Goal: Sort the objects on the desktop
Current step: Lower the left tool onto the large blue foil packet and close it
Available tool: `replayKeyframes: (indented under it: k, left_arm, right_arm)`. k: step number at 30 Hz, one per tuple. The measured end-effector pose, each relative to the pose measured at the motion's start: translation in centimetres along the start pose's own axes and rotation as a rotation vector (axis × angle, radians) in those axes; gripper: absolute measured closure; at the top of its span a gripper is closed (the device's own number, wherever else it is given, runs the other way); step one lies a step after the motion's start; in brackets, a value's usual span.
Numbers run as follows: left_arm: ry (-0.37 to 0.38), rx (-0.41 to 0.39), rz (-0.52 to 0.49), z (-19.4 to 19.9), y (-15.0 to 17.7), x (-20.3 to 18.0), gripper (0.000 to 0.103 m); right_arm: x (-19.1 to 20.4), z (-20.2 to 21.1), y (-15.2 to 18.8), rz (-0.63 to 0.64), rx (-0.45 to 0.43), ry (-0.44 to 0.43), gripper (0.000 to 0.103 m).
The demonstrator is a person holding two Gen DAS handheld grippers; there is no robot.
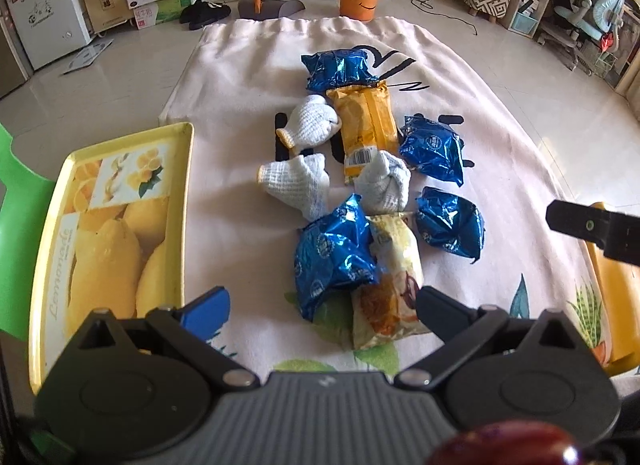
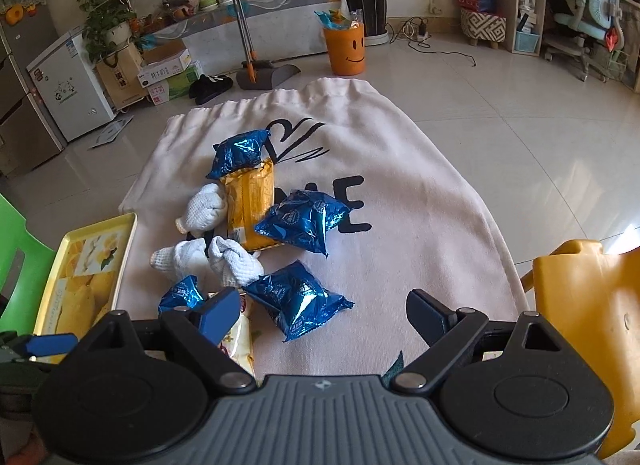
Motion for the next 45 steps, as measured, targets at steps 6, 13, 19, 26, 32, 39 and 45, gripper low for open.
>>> replayKeyframes:
  k: [6,13,19,26,32,39,45]
  left_arm:
    - [0.017,0.024,0.060,-2.5,0.1,0.4,0.001]
    - [0.029,0.035,0.046,-3.2,0.4,-0.1,0.001]
    - [0.005,0.047,0.070,-3.9,0.4,0.0,0.001]
    - [-0.004,0.048,0.142,-5.2,-0.4,0.7,0.001]
    - [-0.047,0.054,0.141,-6.4,-0.8,0.5,0.001]
    - [-0.091,0.085,0.179,-7.8,-0.8,1.4,0.001]
    - [-0.095,0.082,0.227,-7.6,-0.8,2.6,0.001]
  right_arm:
    - [-0.5,-1.8,1.2,-0.076,0.053,0.014,0.012]
    - [-2.0,-3.1,1.2,-0.154,0.072,0.057,0.012]
    - [-2.0,-3.5,1.2,-0.160,0.070,0.037,0.012]
    - [-1.6,-4.2,1.5,-0.166,0.098,0.005,0.012]
    - [-1.6,-4.6,1.8,-0.167,0.120,0.003,0.012]
    - [-1.5,-5.1,2.0,-0.164,0.131,-0.012,0.012]
    - [-1.6,-5.6,2.3,-0.178,0.156,-0.013,0.012]
Point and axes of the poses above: each gripper's, at about its wrist camera, not at the fingertips, and z roughly against the way its jaws point, x to its left, y to its underside, the point moved 3 cm from there along -z, roughly the way its jaws point, and after that the axes turned 3 degrees about -y, right-handed, at the moved point
